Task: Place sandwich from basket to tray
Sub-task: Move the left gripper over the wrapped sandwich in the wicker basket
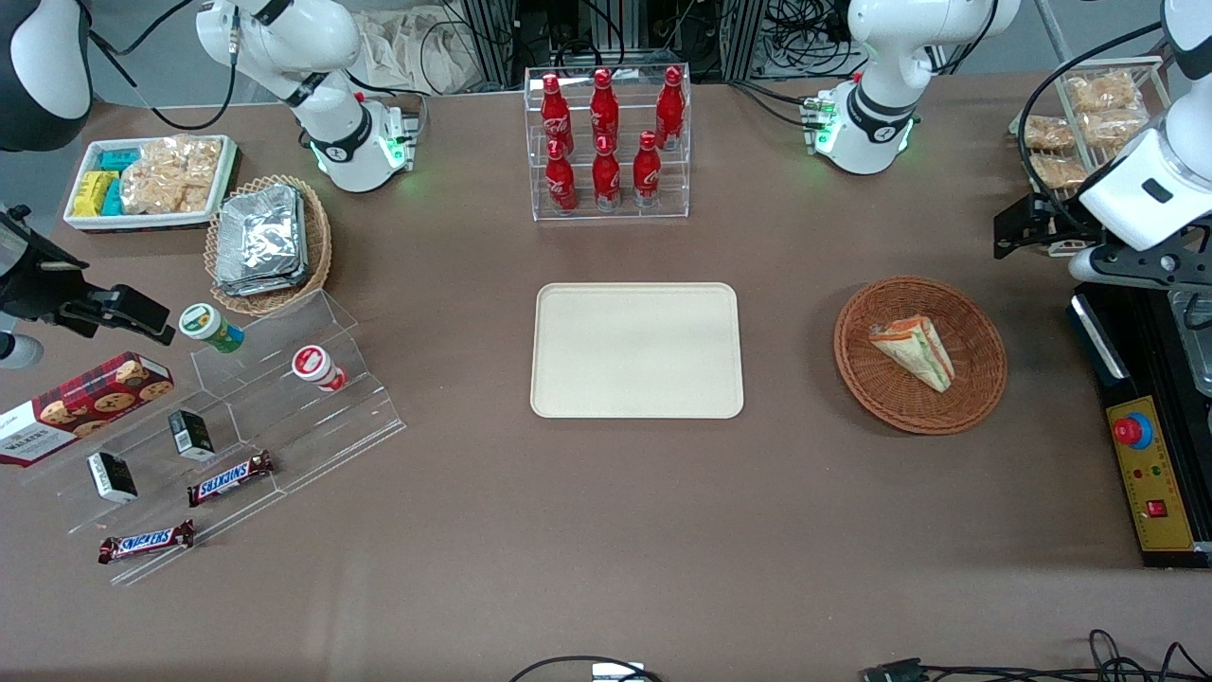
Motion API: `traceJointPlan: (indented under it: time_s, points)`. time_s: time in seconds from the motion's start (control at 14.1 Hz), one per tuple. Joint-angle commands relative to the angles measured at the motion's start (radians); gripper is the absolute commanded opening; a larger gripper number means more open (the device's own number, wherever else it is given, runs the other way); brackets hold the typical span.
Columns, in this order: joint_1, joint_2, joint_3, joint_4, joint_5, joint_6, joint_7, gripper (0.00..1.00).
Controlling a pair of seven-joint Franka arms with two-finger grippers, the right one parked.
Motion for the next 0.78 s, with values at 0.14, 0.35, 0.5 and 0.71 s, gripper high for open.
traceJointPlan:
  time_s: [0.14, 0.35, 0.5, 0.71]
  points:
    - [-0.002, 0.009, 0.002, 0.033, 0.011, -0.022, -0.001, 1.0]
    - [-0.005, 0.009, -0.011, 0.019, 0.066, -0.022, -0.033, 1.0]
    - [-0.003, 0.008, -0.011, -0.016, 0.065, -0.016, -0.086, 1.0]
    - [0.001, -0.026, -0.011, -0.152, 0.06, 0.068, -0.191, 1.0]
